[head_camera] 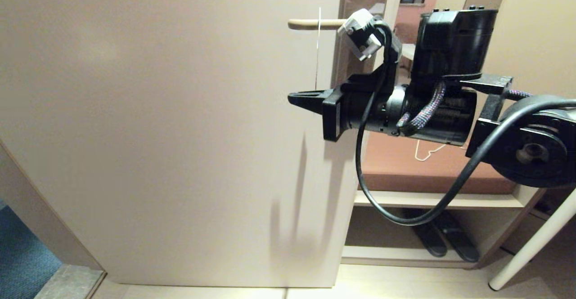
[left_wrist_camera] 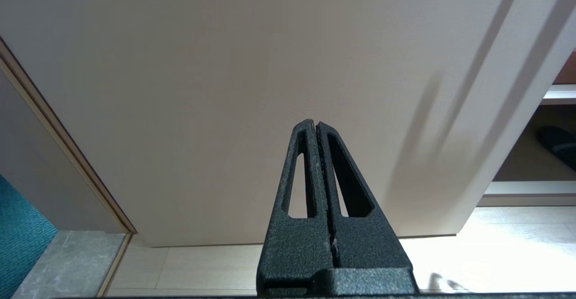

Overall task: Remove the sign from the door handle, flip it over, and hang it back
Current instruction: Hang the sign back with the other side facing out

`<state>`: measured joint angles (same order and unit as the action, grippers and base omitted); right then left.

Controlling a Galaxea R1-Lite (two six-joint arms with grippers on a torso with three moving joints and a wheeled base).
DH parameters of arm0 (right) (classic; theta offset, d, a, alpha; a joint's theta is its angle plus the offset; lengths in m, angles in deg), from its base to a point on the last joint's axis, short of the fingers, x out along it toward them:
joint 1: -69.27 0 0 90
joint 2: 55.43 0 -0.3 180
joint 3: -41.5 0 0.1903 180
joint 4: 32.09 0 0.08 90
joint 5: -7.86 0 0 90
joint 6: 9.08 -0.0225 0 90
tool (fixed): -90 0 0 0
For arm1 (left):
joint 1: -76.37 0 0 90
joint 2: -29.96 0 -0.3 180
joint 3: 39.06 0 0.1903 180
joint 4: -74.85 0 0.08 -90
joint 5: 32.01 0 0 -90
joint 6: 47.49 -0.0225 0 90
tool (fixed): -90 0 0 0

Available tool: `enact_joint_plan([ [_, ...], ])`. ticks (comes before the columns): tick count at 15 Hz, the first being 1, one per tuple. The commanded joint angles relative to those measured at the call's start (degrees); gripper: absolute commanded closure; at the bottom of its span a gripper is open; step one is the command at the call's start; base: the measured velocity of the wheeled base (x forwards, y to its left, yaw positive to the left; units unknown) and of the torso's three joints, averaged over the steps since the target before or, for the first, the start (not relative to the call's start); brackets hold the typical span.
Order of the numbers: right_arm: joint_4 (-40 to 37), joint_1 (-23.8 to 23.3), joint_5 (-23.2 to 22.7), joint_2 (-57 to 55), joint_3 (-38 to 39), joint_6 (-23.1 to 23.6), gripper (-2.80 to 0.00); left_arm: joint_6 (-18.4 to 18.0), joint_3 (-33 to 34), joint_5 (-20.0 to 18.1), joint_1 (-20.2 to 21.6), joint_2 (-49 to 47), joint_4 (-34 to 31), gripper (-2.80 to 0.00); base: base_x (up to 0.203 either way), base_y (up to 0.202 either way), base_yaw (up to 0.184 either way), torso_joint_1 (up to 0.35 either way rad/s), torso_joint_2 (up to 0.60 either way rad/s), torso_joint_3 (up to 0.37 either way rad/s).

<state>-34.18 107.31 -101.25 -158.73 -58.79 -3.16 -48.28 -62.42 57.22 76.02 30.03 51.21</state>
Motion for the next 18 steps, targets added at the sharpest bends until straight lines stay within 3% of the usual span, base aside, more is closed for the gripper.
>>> enact_joint_plan([
  [1,0.26,0.02,-0.1,-1.09,-0.34,0.06,0.0,0.0,0.0,0.04,0.0,-0.07,0.0,0.0,0.0,0.0,0.0,0.0,0.0,0.0],
  [4,2.49,0.02,1.73,-2.25,-0.34,0.06,0.0,0.0,0.0,0.06,0.0,-0.07,0.01,0.0,0.0,0.0,0.0,0.0,0.0,0.0],
  [11,9.55,-0.07,12.51,-3.84,-0.25,0.23,0.0,0.0,0.0,0.04,0.0,-0.07,0.0,0.0,0.0,0.0,0.0,0.0,0.0,0.0],
  [18,10.1,-0.07,17.29,-3.75,-0.34,0.67,0.0,0.0,0.0,-0.02,0.0,-0.07,0.0,0.0,0.0,0.0,0.0,0.0,0.0,0.0],
])
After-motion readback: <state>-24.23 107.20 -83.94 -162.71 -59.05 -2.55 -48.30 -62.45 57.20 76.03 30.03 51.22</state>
